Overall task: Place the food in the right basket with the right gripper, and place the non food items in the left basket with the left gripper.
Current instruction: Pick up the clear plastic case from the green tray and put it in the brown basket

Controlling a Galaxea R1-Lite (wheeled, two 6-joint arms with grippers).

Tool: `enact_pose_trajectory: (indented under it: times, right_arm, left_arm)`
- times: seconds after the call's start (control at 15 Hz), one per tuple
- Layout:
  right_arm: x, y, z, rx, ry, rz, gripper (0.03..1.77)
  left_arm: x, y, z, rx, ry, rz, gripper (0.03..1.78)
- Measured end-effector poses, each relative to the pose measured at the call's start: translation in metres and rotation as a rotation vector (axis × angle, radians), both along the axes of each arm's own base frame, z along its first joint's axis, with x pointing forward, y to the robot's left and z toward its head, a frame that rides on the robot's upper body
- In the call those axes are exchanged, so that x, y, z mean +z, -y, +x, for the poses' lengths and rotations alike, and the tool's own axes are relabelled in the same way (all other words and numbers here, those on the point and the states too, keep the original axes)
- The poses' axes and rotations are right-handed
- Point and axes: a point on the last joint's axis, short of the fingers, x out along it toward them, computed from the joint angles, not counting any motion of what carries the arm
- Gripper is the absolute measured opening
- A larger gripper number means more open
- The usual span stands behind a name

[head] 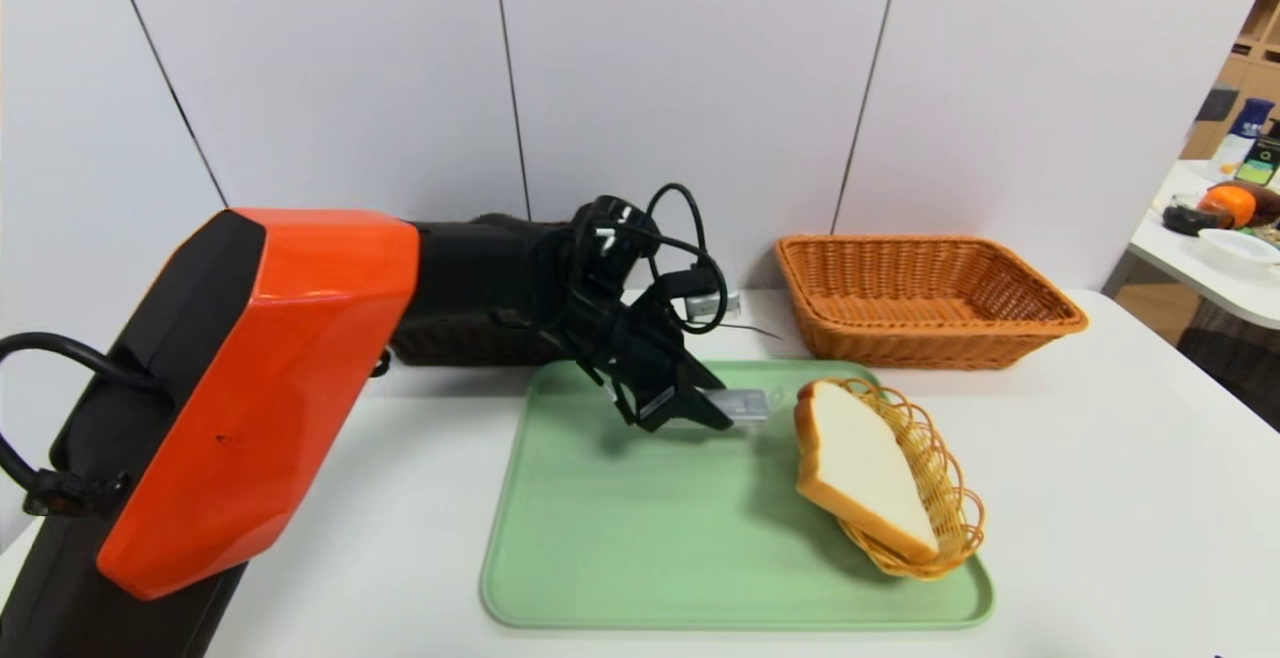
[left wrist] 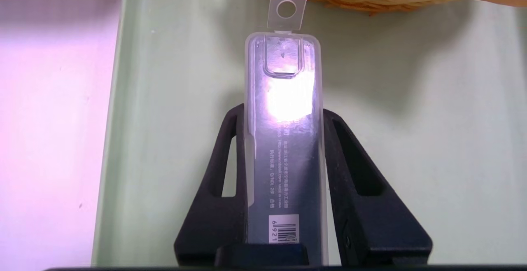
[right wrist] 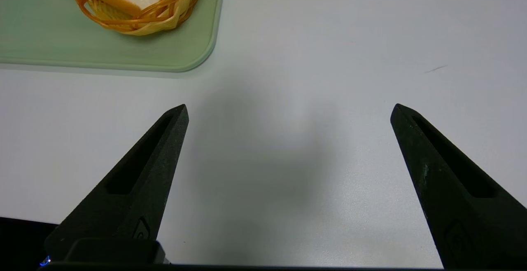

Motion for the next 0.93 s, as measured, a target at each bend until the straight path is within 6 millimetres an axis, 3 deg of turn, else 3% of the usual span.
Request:
enact_pose_trajectory:
  times: [0.47, 0.73, 0.93]
  right_arm:
    - [0.000, 0.000, 0.000, 0.013, 0.007, 0.008, 1.70]
    - [0.002, -0.001, 0.000, 0.046, 0.012, 0.029, 1.70]
    - [0.002, -0.001, 0.000, 0.048, 0.015, 0.029, 1.70]
  left_arm:
    - [0.055, -0.047, -0.007, 0.085, 0.045, -0.026, 0.56]
    - [0.099, -0.096, -0.008, 0.192, 0.137, -0.075, 0.56]
    - [0.117, -0.129, -0.006, 0.271, 0.184, -0.093, 0.56]
